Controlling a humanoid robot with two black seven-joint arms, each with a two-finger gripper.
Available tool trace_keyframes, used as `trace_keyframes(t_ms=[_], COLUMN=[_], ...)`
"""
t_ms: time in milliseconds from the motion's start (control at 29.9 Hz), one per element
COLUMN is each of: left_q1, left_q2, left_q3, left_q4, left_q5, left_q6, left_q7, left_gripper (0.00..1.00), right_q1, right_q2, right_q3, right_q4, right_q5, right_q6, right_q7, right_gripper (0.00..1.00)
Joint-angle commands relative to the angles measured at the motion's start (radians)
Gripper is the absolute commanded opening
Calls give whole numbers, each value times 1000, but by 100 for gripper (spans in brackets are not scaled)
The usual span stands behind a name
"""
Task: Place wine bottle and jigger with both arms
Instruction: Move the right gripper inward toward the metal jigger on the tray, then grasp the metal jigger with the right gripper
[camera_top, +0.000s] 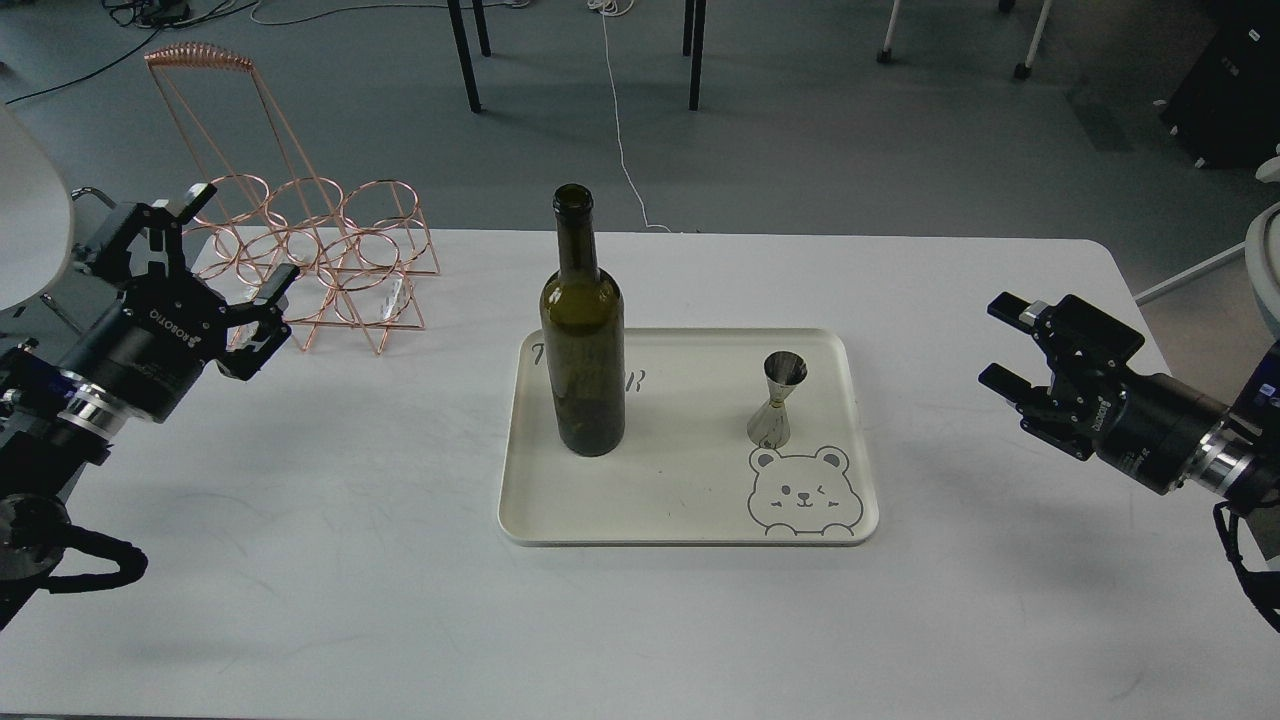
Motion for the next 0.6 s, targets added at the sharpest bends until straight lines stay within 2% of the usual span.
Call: trace_keyframes(t_ms=[0, 67, 201, 301, 435, 569], left_q1=[7, 13, 31, 33, 33, 33], left_q2=[-1, -4, -10, -10, -9, -9], left_q3=[0, 0, -7, -10, -12, -12], left_q4=[-3, -6, -9, -12, -12, -12], left_q5=[0, 0, 14, 43, 49, 49], left_q6=[0, 0, 0, 0, 0, 0], left_q7=[-16, -34, -43, -49, -57, -59], left_gripper=[98, 98, 98, 98, 98, 98], right_q1=[-5, -2, 13, 29, 49, 81], right_q2=[14, 35, 110, 176, 279, 369], right_q3=[-20, -52, -98, -99, -99, -101], right_q4=[-2, -2, -26, -110, -225, -290], right_q5=[-330, -466, -676, -871, -1002, -1045], right_q6=[-223, -327, -452, -521, -636, -660], right_q7=[0, 0, 0, 0, 0, 0], right_gripper=[99, 99, 99, 99, 99, 99])
